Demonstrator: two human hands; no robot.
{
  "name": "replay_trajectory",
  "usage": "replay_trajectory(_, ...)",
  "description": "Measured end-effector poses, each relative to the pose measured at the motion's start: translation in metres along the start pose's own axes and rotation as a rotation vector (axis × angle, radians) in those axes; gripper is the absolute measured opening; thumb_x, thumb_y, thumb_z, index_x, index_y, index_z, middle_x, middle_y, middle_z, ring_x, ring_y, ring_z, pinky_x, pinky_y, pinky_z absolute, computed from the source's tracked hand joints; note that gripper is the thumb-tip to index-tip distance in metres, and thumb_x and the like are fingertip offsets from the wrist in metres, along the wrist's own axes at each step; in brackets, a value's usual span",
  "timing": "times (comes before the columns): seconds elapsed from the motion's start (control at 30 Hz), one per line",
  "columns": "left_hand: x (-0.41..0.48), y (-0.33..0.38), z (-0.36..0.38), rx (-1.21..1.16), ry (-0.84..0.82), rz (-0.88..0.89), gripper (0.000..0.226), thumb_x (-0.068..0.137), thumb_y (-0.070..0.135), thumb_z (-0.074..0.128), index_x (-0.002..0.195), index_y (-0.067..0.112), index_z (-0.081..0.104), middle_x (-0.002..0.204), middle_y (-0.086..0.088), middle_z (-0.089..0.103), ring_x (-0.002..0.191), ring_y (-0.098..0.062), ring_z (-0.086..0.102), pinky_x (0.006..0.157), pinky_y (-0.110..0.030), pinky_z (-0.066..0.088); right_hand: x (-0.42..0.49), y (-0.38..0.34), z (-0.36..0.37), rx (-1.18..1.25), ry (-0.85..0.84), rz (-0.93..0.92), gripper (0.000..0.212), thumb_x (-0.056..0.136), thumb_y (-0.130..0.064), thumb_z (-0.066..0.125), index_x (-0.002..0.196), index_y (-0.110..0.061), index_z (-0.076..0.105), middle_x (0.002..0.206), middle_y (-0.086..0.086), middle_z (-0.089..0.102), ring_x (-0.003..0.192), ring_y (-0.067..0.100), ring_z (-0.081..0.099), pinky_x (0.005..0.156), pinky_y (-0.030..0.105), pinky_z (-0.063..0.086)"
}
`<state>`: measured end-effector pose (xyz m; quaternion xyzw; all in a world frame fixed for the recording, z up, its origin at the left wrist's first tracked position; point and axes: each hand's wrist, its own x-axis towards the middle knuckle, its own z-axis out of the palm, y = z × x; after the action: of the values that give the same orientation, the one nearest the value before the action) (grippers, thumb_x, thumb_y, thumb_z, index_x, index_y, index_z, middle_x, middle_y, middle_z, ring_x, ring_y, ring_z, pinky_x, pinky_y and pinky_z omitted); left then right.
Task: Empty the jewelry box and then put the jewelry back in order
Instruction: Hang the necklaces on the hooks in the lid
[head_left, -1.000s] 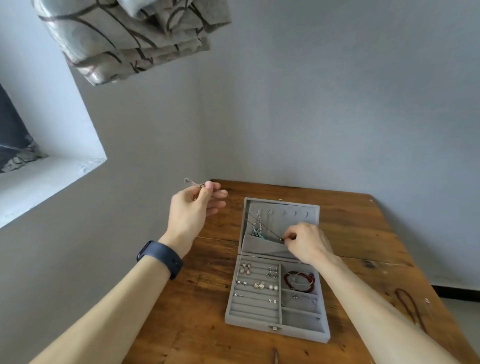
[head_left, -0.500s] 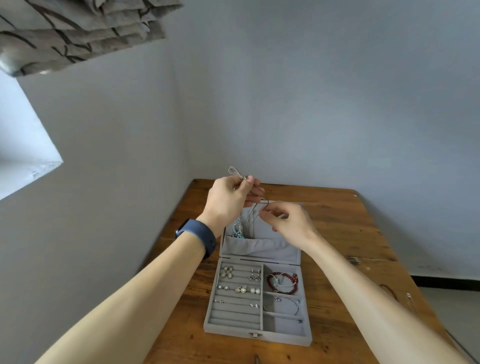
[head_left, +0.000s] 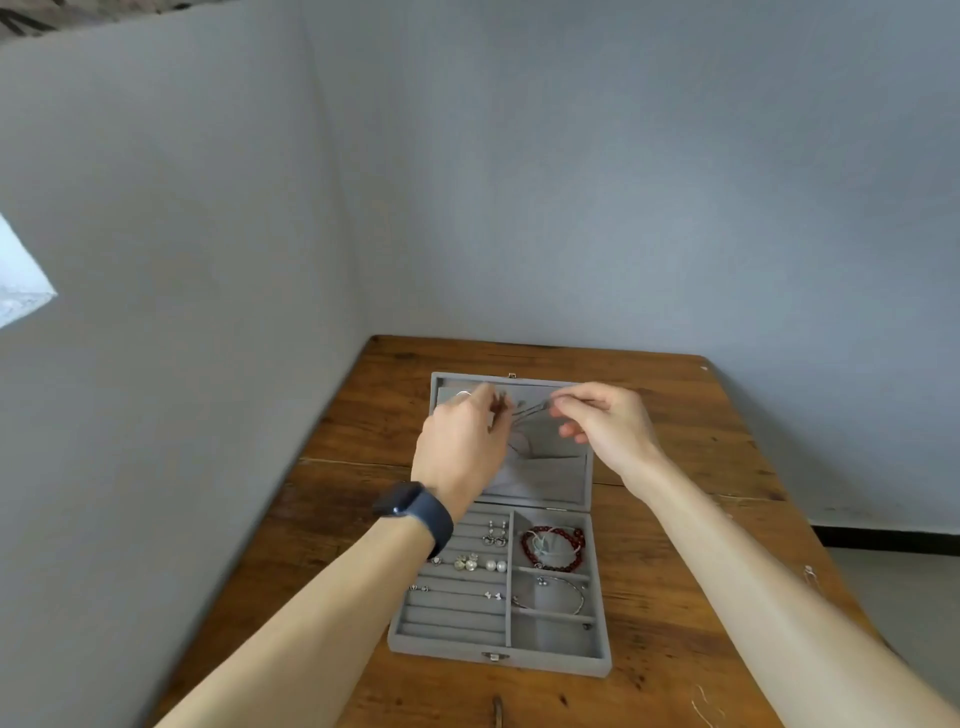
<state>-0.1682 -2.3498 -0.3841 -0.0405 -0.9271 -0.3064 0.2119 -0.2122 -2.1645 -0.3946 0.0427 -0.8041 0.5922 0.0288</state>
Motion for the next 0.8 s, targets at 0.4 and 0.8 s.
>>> replay_trajectory(0.4, 0.011, -0.006, 0.015, 0.884, -0.229, 0.399, 0.027, 0.092, 0.005, 0.055, 0.119, 0.01, 0.058, 0.118, -0.008, 0.065, 0.108, -0.032, 0.055, 0.077, -0.037, 0.038, 0.006, 0.002, 0.011, -0.371, 0.035, -0.125, 0.018, 0.095, -0.035, 0.062, 0.084, -0.034, 0.076, 0.079, -0.023, 0.072, 0.074, 0.001, 0.069, 0.072, 0.016, 0.049)
replay_trajectory(0.8, -0.009, -0.012, 0.018, 0.771, -0.246, 0.438, 0.011, 0.071, 0.013, 0.076, 0.075, 0.021, 0.07, 0.081, 0.004, 0.07, 0.077, -0.019, 0.065, 0.057, -0.026, 0.044, 0.019, -0.007, 0.037, -0.539, 0.135, -0.283, 0.008, 0.089, -0.029, 0.072, 0.095, -0.028, 0.077, 0.094, -0.008, 0.076, 0.087, 0.012, 0.069, 0.079, 0.025, 0.051)
